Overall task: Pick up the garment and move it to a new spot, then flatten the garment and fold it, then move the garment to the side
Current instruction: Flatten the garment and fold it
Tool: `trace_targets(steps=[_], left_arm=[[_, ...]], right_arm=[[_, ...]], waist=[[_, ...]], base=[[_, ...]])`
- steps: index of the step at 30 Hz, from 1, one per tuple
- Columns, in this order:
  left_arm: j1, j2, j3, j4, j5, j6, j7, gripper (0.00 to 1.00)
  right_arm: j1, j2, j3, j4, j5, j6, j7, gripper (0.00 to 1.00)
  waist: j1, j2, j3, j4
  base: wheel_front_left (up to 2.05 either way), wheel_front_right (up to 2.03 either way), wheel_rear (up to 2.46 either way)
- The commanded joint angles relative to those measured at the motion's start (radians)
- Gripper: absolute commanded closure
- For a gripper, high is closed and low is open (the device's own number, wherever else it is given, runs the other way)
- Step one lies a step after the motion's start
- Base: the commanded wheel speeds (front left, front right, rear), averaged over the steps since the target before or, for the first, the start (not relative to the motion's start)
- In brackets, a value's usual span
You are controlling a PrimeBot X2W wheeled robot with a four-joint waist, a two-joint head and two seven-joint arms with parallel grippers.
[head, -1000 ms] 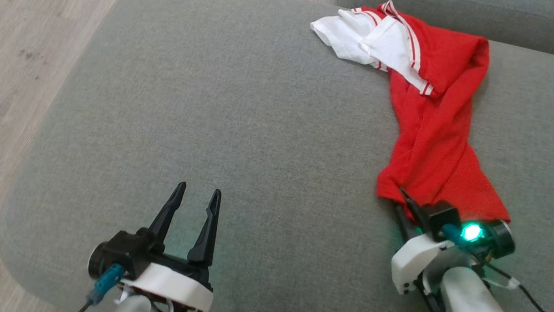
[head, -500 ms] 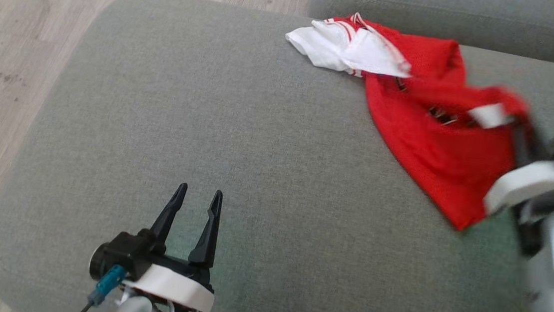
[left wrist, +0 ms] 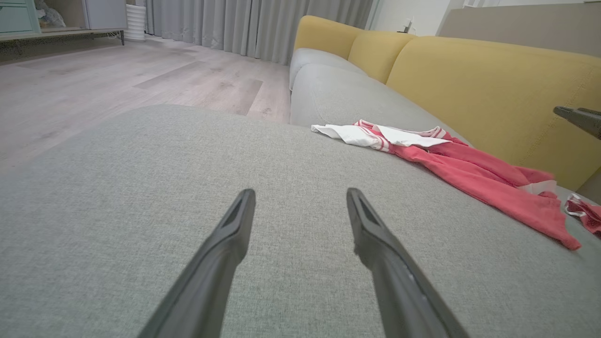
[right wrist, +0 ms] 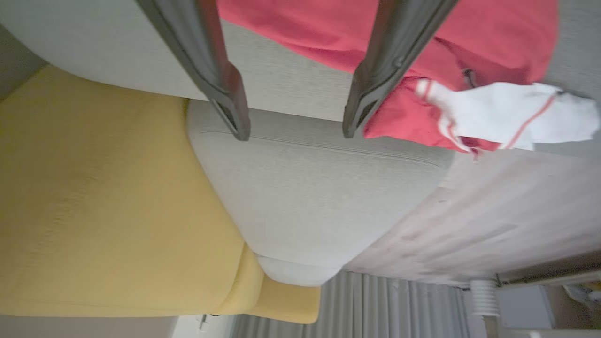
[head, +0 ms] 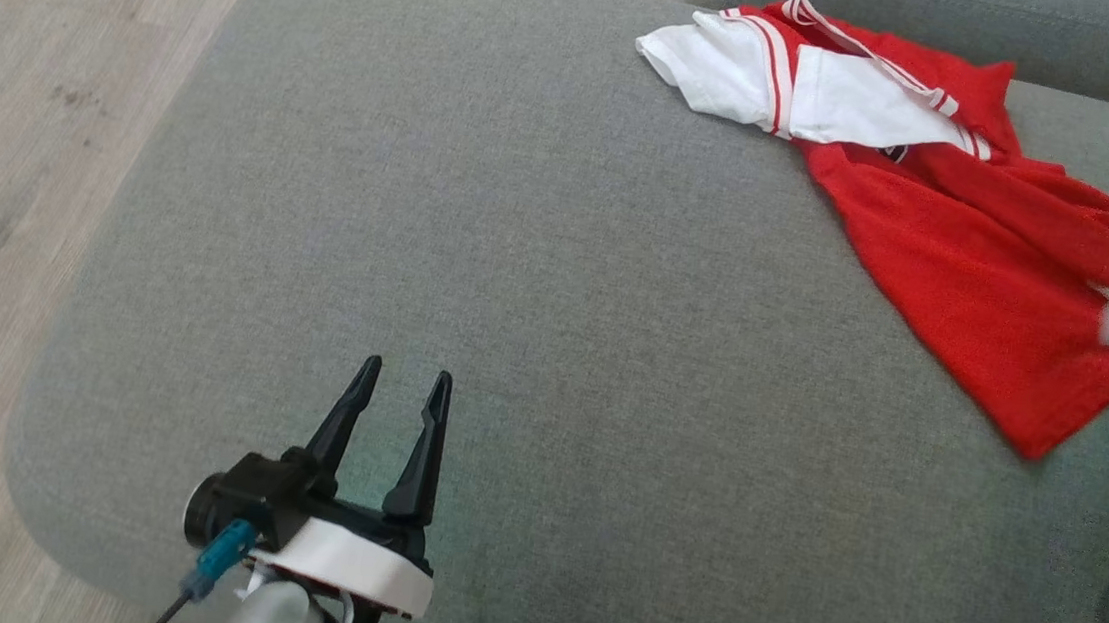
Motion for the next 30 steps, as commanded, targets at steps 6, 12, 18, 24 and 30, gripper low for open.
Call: trace_targets(steps=[6,12,18,24,30], left_arm=[[-0.024,0.004,0.040,-0.020,-0.008,-0.005,-0.008,0.00],[-0.006,0.004,0.060,-0.027,0.005,-0.004,-0.008,0.00],[0.013,0.004,0.073,-0.029,0.016,-0.004,-0.008,0.00],[0.024,0.004,0.087,-0.033,0.027,-0.004,-0.008,0.00],[0.019,0.004,0.071,-0.038,0.023,-0.005,-0.008,0.00]], right_arm=[[-0.004,0.126,0.076,0.003,0.007,-0.001,-0.110,0.00],[0.118,0.189,0.273,-0.104,0.142,-0.001,-0.133,0.00],[0.339,0.194,0.447,-0.356,0.343,-0.001,-0.133,0.00],[0.503,0.194,0.513,-0.482,0.401,-0.001,-0.133,0.00],[0.522,0.194,0.522,-0.478,0.371,-0.001,-0.133,0.00]], waist=[[-0.0001,0.0000,-0.039,-0.026],[-0.0001,0.0000,-0.083,-0.067],[-0.0001,0.0000,-0.105,-0.098],[-0.0001,0.0000,-0.105,-0.132],[-0.0001,0.0000,-0.090,-0.130]], base=[[0.00,0.00,0.00],[0.00,0.00,0.00],[0.00,0.00,0.00],[0.00,0.00,0.00],[0.00,0.00,0.00]])
